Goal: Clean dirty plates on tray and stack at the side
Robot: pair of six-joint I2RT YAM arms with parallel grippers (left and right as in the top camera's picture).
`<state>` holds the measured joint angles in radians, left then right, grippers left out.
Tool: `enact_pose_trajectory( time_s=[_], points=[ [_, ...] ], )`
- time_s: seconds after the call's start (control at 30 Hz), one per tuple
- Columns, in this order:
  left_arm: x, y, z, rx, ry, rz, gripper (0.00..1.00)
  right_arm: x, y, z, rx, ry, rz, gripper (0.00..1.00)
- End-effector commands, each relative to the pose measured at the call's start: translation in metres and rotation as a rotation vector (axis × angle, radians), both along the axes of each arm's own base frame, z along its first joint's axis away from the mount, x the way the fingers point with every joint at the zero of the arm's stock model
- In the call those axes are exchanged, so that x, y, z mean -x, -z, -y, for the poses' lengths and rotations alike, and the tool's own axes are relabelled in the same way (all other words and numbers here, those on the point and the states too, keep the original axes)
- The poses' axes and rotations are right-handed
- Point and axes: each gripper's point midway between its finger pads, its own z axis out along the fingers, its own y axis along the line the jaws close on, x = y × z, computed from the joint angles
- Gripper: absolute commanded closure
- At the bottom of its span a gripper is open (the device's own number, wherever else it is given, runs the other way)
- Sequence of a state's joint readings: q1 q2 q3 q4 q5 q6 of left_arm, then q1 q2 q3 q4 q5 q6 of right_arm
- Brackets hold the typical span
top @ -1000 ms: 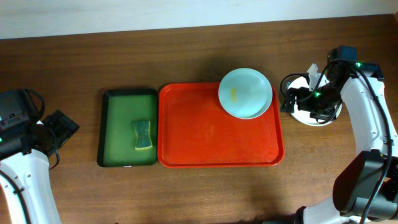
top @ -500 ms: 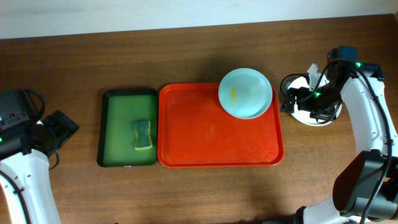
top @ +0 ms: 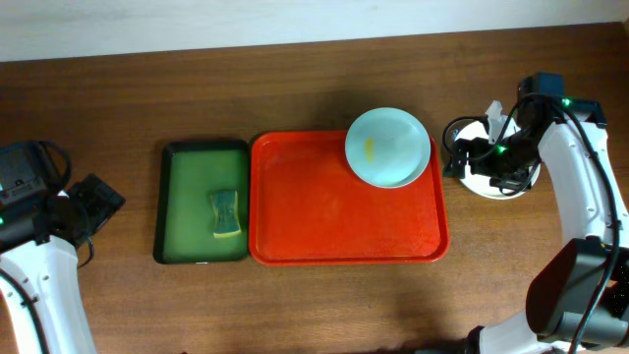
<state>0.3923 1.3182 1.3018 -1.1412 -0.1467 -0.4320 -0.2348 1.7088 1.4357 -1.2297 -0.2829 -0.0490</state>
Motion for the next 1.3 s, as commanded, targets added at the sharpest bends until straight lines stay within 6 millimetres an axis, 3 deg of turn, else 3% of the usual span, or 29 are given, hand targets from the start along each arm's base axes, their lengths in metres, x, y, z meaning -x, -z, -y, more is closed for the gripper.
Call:
enact_pose_trajectory(
  time_s=[0.0,0.47,0.6,1.27],
  points=[
    [0.0,-0.005,-0.001,-0.002,-0.015,0.017,0.01,-0.003,-0.008,-0.002,-0.002,-0.009,0.027,0.02],
    [0.001,-0.005,-0.001,-0.002,-0.015,0.017,0.01,-0.003,-0.008,-0.002,-0.002,-0.008,0.028,0.02],
    [0.001,-0.005,-0.001,-0.001,-0.015,0.017,0.01,-0.026,-0.012,0.002,0.017,-0.009,0.127,0.02],
    [0.001,-0.005,-0.001,-0.002,-0.015,0.017,0.01,-0.026,-0.011,0.003,0.018,-0.009,0.127,0.02]
  ],
)
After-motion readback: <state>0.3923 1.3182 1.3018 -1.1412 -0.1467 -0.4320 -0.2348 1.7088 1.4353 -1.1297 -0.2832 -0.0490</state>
